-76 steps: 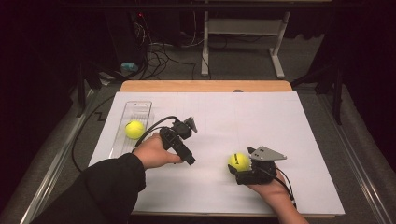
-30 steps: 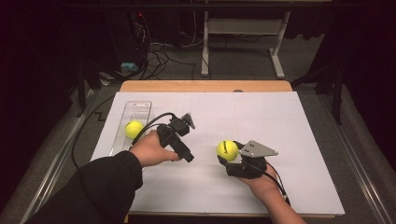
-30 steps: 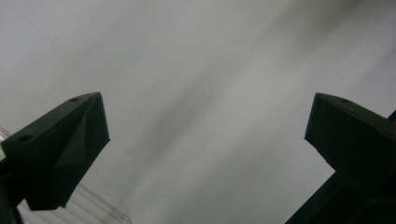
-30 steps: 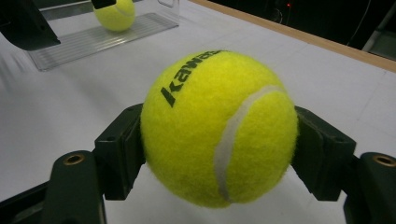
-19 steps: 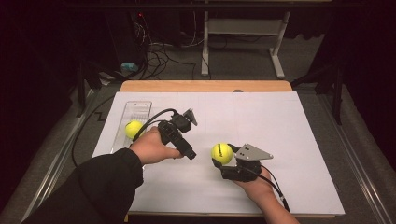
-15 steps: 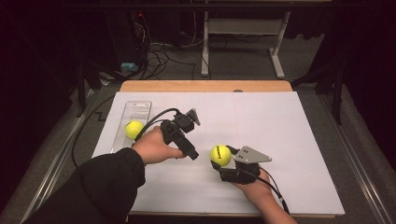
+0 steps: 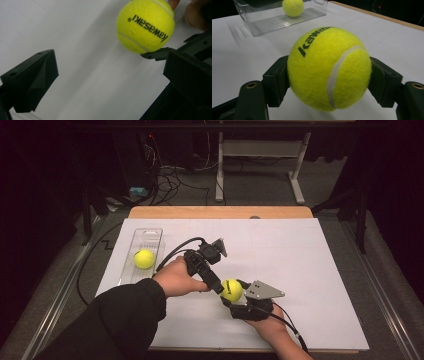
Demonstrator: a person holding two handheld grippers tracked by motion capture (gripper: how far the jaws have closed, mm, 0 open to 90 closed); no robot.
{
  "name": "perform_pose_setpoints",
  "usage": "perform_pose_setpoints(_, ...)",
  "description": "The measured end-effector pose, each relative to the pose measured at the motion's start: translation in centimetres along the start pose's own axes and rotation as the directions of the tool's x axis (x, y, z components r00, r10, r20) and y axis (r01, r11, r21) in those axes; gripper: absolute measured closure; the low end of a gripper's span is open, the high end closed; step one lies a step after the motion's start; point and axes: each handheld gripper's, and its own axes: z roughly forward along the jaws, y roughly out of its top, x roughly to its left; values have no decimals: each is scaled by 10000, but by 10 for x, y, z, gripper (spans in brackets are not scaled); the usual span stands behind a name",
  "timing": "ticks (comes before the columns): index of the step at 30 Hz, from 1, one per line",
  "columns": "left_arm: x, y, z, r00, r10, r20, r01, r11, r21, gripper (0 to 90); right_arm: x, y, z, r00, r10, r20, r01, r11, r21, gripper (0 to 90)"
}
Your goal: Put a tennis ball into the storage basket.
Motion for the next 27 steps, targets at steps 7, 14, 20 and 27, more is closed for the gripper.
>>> perform_pose_setpoints(7,-9,9,8,9998,140,136,-141,9999,90,6,2,1,1,9999,104,-113,-105,9999,-56,275)
perform_pose_setpoints(14,-17,19,18,9992,303,261,-310,9992,269,6,3,2,0,9999,9,-138,-10,10000,-60,275)
perform_pose_setpoints(20,-23,26,26,9985,443,332,-457,9981,415,6,5,3,-1,9998,-39,-218,34,9998,-197,275)
perform_pose_setpoints(27,-25,30,32,9978,460,484,-485,9974,530,25,7,6,-2,9995,-90,-310,80,9995,-314,275)
